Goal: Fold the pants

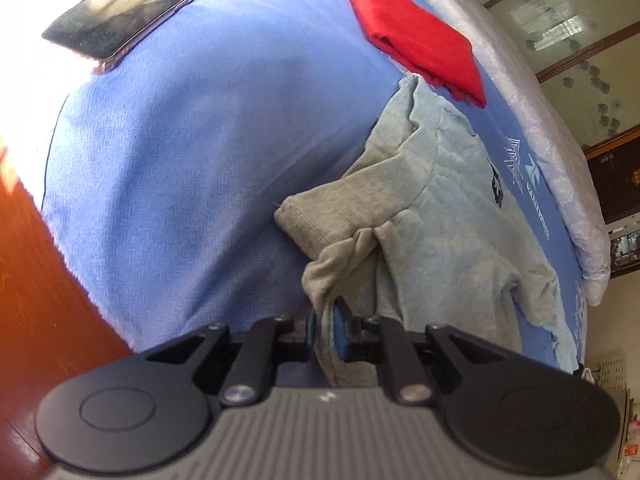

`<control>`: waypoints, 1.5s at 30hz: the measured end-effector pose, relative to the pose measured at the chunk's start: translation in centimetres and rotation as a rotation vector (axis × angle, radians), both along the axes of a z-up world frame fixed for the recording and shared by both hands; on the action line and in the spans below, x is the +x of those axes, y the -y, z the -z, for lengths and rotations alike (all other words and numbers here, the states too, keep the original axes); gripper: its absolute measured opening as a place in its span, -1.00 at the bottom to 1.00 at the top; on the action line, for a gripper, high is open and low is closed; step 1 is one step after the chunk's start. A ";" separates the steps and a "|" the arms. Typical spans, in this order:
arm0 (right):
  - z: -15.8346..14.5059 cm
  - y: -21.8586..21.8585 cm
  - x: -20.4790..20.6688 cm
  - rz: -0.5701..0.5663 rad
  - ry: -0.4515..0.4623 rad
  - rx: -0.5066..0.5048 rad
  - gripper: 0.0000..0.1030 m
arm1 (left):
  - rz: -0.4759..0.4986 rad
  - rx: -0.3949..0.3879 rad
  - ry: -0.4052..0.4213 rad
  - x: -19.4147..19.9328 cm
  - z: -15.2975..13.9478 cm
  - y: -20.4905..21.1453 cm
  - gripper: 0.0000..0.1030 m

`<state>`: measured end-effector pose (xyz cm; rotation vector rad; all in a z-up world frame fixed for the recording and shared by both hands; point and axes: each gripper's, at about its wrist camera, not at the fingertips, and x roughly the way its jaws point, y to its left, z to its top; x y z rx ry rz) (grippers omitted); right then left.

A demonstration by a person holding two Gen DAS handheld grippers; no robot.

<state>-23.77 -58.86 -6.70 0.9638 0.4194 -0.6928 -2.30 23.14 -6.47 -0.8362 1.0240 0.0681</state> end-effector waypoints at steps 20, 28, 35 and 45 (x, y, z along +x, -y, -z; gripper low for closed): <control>-11.5 -3.9 11.5 -0.212 0.029 -0.276 -0.33 | -0.076 0.181 0.108 5.3 -7.0 -6.5 -0.42; -11.3 -3.2 30.7 -0.466 -0.027 -0.093 -0.32 | 0.052 0.283 0.122 20.6 -7.1 -0.6 -0.02; -6.2 -0.5 41.2 -0.348 -0.138 0.152 -0.24 | 0.004 0.162 -0.003 29.4 -1.2 1.2 0.19; -1.7 0.6 44.7 -0.155 -0.208 0.261 -0.95 | -0.063 0.297 -0.122 33.6 -0.3 3.1 -0.83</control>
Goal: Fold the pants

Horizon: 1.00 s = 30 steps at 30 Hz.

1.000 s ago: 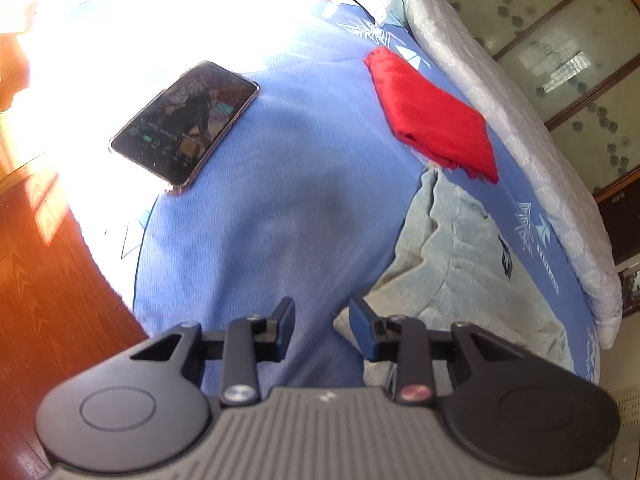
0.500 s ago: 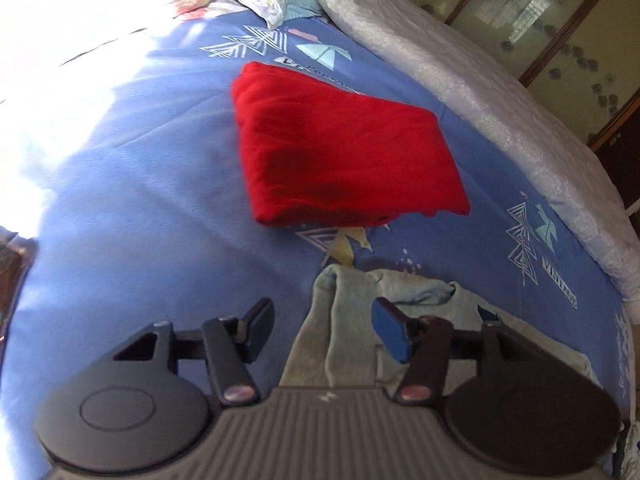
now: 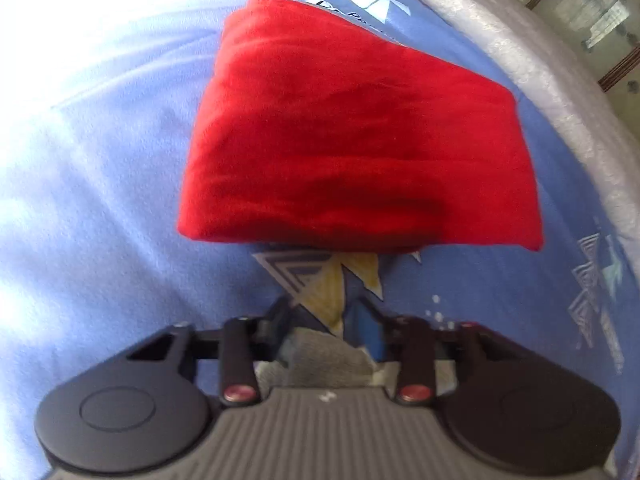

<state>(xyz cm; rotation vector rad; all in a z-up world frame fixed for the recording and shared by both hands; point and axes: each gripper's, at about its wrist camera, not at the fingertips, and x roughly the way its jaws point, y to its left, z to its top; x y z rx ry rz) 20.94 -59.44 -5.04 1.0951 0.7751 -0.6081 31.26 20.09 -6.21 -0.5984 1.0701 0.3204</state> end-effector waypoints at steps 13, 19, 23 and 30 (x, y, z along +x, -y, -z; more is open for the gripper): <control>-3.7 -1.2 -1.3 -0.116 0.061 -0.161 -0.95 | -0.036 -0.233 0.067 -4.7 -5.4 -2.8 -0.30; -3.4 -1.5 -0.6 -0.136 0.052 -0.168 -0.95 | 0.249 0.043 0.072 -2.3 -6.0 2.4 0.07; -3.1 -1.2 -0.7 -0.149 0.039 -0.175 -0.95 | 0.693 0.550 0.159 -3.0 -4.9 8.9 0.44; -2.3 -1.0 -0.8 -0.145 0.023 -0.175 -0.95 | 0.953 0.509 0.101 -1.6 -1.7 10.6 -0.57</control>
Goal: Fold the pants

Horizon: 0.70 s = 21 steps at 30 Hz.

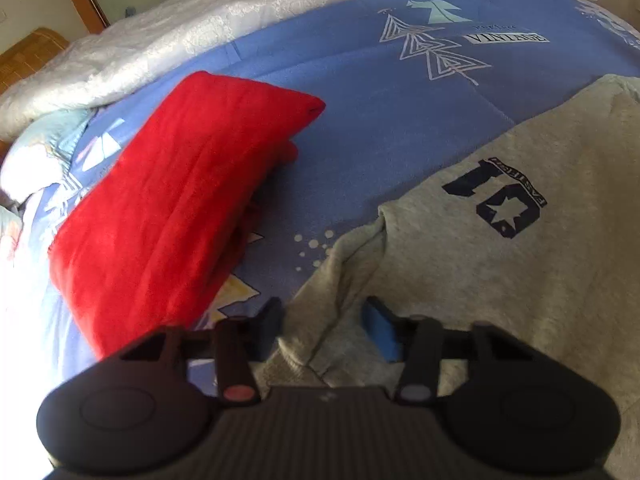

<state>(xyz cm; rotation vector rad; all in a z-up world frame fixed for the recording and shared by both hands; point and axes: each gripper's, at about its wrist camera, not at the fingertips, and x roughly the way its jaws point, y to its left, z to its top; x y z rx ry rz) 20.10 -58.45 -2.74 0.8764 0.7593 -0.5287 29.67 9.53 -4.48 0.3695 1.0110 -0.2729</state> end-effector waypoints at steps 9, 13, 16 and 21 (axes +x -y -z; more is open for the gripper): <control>-5.0 -0.9 -3.0 -0.036 0.126 -0.046 -0.95 | -0.081 -0.078 0.194 -5.3 -7.4 -1.8 -0.90; -9.1 -1.2 -9.1 -0.073 0.255 -0.030 -0.95 | -0.054 -0.129 0.297 -12.6 -11.6 -2.8 -0.90; -10.8 -1.0 -15.6 -0.088 0.335 -0.006 -0.95 | -0.011 -0.156 0.357 -19.3 -12.8 -3.5 -0.90; -8.6 1.1 -29.9 -0.070 0.479 0.069 -0.95 | 0.063 -0.155 0.363 -30.5 -10.2 -4.3 -0.90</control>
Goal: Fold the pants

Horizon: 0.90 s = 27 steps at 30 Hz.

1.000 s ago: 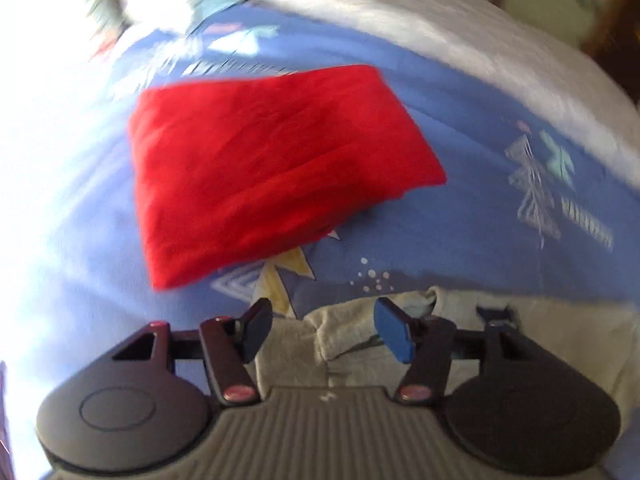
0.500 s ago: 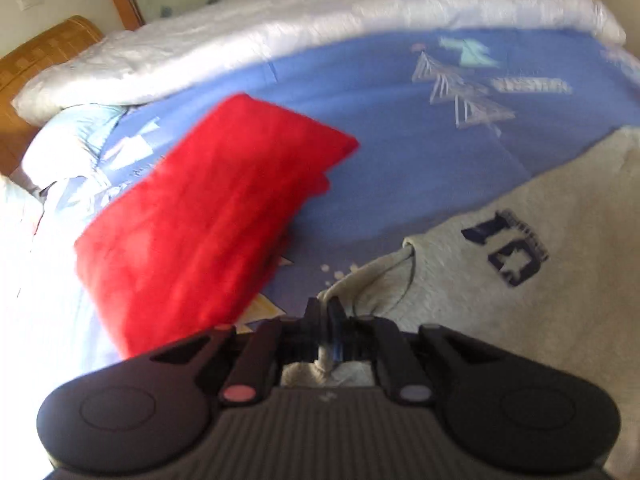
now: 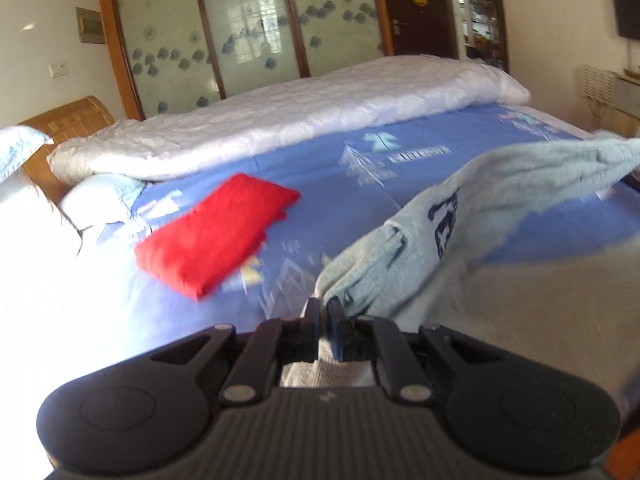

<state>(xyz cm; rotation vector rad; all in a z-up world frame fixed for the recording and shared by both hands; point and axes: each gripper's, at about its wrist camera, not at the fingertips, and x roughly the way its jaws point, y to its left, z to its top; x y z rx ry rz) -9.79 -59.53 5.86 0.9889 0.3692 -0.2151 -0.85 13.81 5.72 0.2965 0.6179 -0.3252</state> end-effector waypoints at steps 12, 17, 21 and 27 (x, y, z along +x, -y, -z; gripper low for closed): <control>15.6 2.8 -19.9 0.317 -0.164 0.323 -0.83 | -0.164 -0.252 -0.284 -7.5 6.5 -5.7 -0.40; 12.3 2.2 -19.6 0.261 -0.099 0.241 -0.83 | -0.333 -0.548 -0.275 -7.6 4.1 -11.1 -0.36; 9.8 0.9 -17.4 0.150 -0.004 0.178 -0.82 | -0.239 -0.607 -0.222 -6.9 2.0 -8.6 -0.36; 8.5 -4.7 -11.4 -0.092 -0.047 0.016 -0.82 | -0.100 -0.540 -0.248 -4.3 3.1 -1.3 -0.36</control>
